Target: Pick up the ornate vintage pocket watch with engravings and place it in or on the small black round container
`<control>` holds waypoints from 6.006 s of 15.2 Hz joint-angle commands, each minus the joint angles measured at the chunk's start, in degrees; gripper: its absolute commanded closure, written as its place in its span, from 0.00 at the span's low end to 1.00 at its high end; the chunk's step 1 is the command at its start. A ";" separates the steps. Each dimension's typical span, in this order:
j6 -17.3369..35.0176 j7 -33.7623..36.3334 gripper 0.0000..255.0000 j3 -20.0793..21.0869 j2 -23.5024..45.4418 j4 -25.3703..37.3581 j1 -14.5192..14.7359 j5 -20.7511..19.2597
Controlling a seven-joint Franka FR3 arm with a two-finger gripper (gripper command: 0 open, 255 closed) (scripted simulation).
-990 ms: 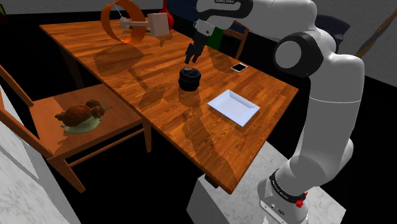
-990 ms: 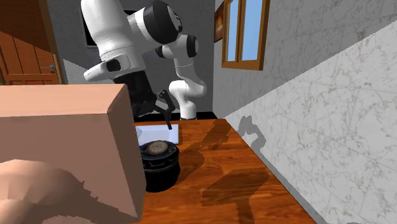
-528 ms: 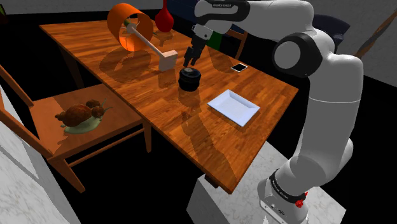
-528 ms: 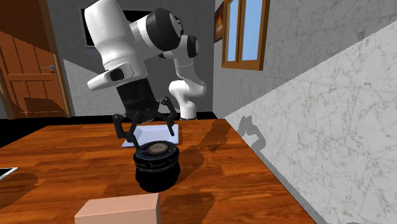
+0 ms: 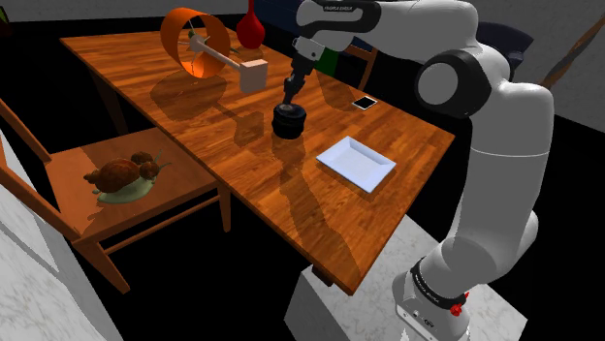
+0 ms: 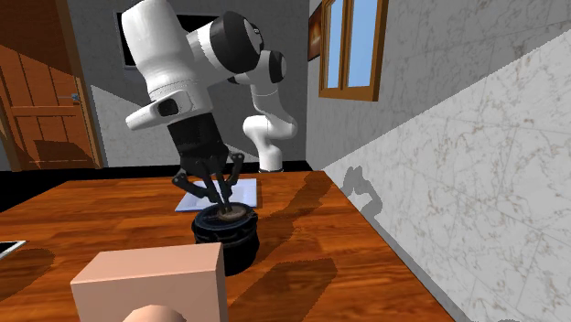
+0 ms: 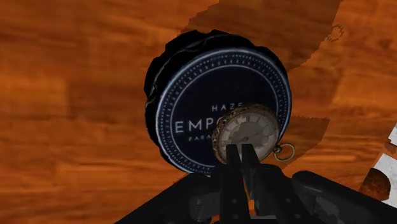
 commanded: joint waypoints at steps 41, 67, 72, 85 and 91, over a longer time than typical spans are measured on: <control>9.72 31.29 1.00 -6.60 -10.93 -14.78 13.43 -19.33; 15.02 28.72 1.00 -7.38 -11.42 -20.51 11.82 -18.86; 15.01 28.72 1.00 -7.38 -11.42 -20.51 11.82 -18.86; 8.71 28.95 0.00 -7.43 -13.94 -16.71 12.03 -19.22; 8.72 28.95 0.00 -7.43 -13.93 -16.71 12.03 -19.22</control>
